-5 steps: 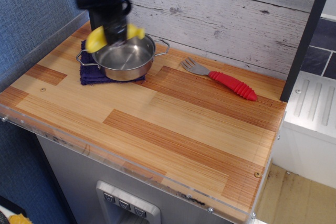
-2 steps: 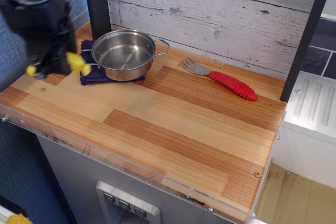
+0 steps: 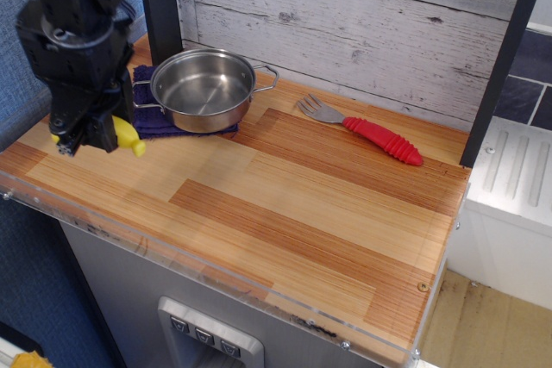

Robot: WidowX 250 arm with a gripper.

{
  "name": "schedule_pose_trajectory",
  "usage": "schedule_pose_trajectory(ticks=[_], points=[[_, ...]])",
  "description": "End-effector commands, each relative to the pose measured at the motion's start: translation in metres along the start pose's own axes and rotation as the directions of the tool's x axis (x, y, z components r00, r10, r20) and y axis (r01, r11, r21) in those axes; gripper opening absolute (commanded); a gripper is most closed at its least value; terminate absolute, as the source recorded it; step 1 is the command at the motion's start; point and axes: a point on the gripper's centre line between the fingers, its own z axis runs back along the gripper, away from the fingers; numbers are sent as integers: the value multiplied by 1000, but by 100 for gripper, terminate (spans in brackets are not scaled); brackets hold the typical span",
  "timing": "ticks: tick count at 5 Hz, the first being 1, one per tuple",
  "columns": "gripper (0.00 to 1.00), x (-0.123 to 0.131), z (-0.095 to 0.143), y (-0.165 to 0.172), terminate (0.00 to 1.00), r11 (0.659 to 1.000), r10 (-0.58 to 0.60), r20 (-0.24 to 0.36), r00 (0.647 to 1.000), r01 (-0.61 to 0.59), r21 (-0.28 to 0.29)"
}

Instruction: Place the banana on the front edge of the table.

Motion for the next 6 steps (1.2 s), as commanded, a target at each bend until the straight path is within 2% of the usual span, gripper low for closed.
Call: schedule_pose_trajectory(ticks=[1, 3, 5, 6], points=[[0, 6, -19, -15, 0, 995, -101, 82, 992, 99, 21], [0, 7, -43, -19, 0, 994, -102, 95, 990, 97, 59], [0, 8, -61, -15, 0, 990, -87, 75, 993, 78, 116], [0, 13, -64, -11, 0, 990, -64, 100, 993, 51, 131]])
